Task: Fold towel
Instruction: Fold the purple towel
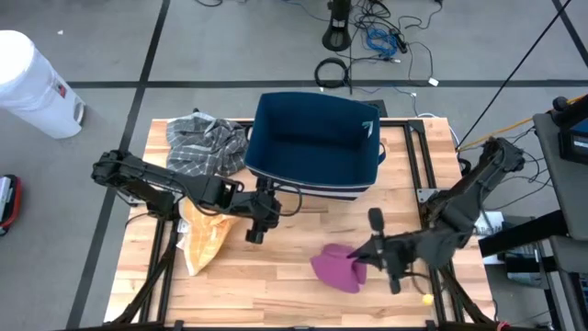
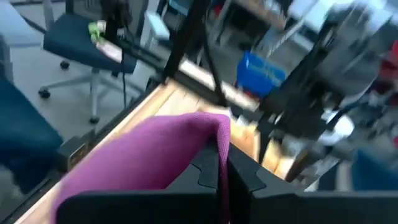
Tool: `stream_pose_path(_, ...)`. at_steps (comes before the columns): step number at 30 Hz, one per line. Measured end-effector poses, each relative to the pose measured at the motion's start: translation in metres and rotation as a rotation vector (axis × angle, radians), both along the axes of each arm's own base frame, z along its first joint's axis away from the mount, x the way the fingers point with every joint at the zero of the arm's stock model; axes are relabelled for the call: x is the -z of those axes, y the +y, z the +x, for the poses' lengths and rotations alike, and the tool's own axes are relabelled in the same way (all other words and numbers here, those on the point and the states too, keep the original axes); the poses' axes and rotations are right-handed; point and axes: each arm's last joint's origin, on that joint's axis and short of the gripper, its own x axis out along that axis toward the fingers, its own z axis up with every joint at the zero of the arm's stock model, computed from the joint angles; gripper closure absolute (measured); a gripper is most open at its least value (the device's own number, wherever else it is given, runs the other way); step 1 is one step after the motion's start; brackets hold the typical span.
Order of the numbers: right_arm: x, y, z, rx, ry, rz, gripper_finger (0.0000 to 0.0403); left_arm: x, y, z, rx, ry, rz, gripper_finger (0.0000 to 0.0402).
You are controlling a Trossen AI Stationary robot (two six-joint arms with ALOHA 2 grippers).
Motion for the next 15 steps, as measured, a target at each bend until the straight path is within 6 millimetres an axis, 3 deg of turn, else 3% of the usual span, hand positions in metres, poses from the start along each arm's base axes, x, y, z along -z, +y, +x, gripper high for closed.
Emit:
stream_pose_path(4,-0.015,-0.016,-0.006,-0.002,-0.065,-0.011,0.0403,0.000,0.001,0.001,-0.005,-0.005,-0.001,0.0163)
stream_pose_path(8,-0.010,-0.042,0.002,-0.022,0.057,0.080,0.0403,0.000,0.001,0.001,-0.003,-0.005,0.000,0.0163)
stream_pose_path(10,0.003,-0.052,0.015,-0.022,0.155,0.132,0.0403,0.000,0.001,0.001,-0.002,-0.004,0.001,0.0163)
stream_pose_path(15,0.059,-0.066,0.052,-0.006,0.332,0.120,0.0403,0.000,0.001,0.001,-0.003,-0.005,0.001,0.0163)
